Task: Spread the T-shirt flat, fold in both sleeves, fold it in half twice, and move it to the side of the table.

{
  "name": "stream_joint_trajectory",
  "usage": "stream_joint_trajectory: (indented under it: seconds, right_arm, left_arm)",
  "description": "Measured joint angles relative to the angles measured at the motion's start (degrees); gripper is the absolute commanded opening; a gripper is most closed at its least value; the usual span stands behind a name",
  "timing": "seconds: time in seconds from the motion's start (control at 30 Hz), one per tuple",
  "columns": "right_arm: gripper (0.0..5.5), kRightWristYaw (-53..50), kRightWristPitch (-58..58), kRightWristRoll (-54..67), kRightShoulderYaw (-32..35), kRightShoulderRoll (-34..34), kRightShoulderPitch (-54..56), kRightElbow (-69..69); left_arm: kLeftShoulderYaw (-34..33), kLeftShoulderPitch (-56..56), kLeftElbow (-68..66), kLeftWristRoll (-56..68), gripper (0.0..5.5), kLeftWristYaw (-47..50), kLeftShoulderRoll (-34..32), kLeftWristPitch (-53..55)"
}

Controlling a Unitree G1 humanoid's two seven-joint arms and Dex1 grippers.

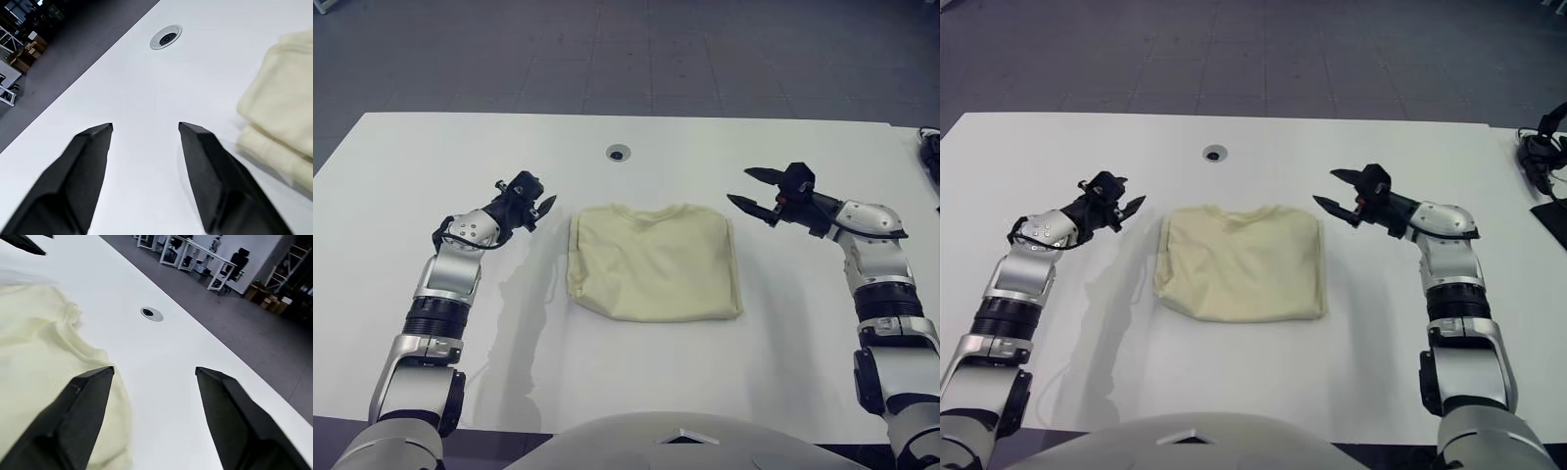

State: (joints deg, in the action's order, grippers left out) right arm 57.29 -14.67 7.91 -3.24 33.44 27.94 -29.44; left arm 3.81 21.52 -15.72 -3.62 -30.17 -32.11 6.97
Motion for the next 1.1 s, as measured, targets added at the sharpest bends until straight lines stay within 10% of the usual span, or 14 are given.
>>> stream_joint_trajectory:
  seconds: [0.5, 0.8, 1.1]
  right_arm:
    - [5.4, -18.2, -18.3, -34.2, -20.0, 7.0, 13.2, -18.2]
    - [5.4, 3.3, -8.2, -14.4, -16.3, 26.9, -9.9, 17.4]
    - [5.4, 8.8, 3.3, -0.1, -21.0, 16.2, -21.0, 39.4]
  left_arm:
    - [-8.3, -7.6, 20.7, 3.1, 5.39, 6.2, 1.4, 0.6]
    - [-9.8, -9.0, 25.7, 2.7, 5.39, 7.1, 0.0, 0.7]
    - [-7.7, -8.7, 27.3, 1.7, 5.39, 7.5, 1.6, 1.4]
